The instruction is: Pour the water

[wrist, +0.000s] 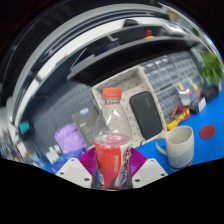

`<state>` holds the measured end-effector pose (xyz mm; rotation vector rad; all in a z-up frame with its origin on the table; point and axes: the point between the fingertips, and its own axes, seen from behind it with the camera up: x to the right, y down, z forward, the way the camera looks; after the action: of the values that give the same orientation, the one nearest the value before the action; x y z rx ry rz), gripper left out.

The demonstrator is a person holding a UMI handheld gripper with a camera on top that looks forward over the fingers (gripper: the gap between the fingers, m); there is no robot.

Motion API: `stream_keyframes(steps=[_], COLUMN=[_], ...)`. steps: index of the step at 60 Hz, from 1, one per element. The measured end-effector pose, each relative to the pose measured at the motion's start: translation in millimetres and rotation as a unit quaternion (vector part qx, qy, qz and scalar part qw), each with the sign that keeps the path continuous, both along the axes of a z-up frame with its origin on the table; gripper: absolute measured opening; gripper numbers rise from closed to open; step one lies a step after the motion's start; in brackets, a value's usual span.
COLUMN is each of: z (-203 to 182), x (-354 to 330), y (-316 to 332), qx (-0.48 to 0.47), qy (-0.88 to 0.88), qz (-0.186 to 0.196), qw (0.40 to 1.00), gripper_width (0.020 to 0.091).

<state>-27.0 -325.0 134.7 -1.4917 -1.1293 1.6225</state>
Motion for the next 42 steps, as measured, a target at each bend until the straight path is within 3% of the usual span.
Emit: stream_keyframes(steps=[18, 42], z=[56, 63], x=[7, -11], y=[10, 47], qx=[-0.4, -0.674], qy=[-0.006, -0.023], qz=[0.023, 0.001], qw=[0.916, 0.738], gripper_width=[0.04, 0.0409])
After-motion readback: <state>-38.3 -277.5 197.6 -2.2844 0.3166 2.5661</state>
